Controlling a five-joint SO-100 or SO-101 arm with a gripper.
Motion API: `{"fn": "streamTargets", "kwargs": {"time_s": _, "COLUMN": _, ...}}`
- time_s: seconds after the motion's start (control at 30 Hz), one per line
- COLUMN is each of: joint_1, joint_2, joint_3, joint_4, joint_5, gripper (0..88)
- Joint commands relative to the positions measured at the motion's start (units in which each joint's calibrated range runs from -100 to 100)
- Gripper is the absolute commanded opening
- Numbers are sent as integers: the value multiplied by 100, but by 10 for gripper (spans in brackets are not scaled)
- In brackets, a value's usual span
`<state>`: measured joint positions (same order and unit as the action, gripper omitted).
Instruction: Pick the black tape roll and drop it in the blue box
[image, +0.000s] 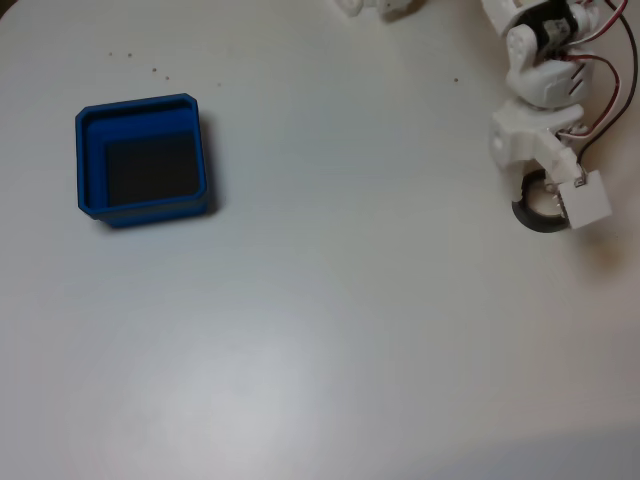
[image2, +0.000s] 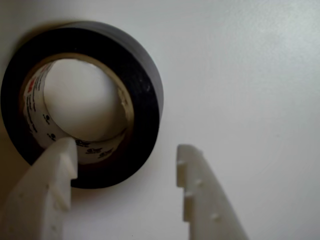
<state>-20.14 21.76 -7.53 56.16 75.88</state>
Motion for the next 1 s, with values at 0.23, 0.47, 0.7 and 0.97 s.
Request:
{"fn": "streamTargets", "kwargs": {"time_s": 0.23, "joint_1": 65, "joint_2": -44, "joint_3": -388, "joint_4": -38, "joint_5": -23, "gripper": 230}}
{"fn": "streamTargets", "kwargs": {"time_s": 0.47, "joint_1": 65, "joint_2": 6, "joint_3": -388, "joint_4": -38, "joint_5": -14, "gripper": 230}}
{"fn": "streamTargets", "kwargs": {"time_s": 0.7, "joint_1": 65, "joint_2": 374, "joint_3": -388, "joint_4": -38, "joint_5": -14, "gripper": 230}}
{"fn": "streamTargets", "kwargs": {"time_s": 0.97, "joint_1": 65, "joint_2": 399, "joint_3": -388, "joint_4": -170, "joint_5": -23, "gripper": 230}}
